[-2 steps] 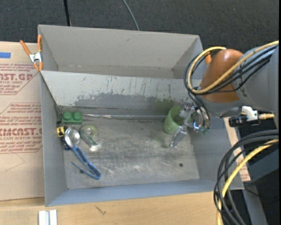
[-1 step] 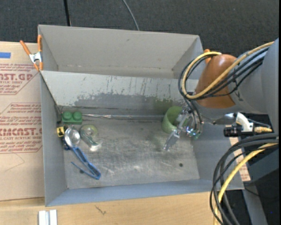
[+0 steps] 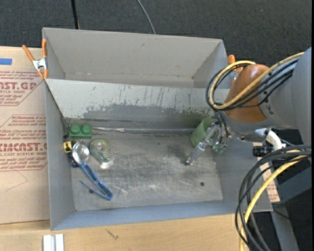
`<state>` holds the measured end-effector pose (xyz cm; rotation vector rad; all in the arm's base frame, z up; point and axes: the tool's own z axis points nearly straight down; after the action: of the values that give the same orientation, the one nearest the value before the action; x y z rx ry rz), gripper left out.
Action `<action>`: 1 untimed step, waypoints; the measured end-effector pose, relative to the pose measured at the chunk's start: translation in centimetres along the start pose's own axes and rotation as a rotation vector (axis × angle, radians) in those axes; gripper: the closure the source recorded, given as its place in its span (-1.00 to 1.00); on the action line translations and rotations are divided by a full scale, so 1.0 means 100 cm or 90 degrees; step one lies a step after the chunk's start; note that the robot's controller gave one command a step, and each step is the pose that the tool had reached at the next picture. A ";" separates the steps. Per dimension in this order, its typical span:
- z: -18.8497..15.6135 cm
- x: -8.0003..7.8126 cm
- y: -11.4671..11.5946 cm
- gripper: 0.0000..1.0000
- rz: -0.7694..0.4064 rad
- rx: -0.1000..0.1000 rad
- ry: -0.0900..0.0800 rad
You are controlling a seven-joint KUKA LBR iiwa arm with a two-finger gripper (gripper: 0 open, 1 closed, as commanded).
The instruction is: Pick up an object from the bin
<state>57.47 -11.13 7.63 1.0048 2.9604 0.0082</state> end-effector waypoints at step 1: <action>-0.002 -0.001 0.003 -1.00 -0.002 0.003 0.005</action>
Offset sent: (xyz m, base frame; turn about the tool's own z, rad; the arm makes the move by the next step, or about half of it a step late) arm 0.0000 0.0000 0.0000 -0.0001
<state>57.72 -10.97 7.87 1.0027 2.9702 0.0044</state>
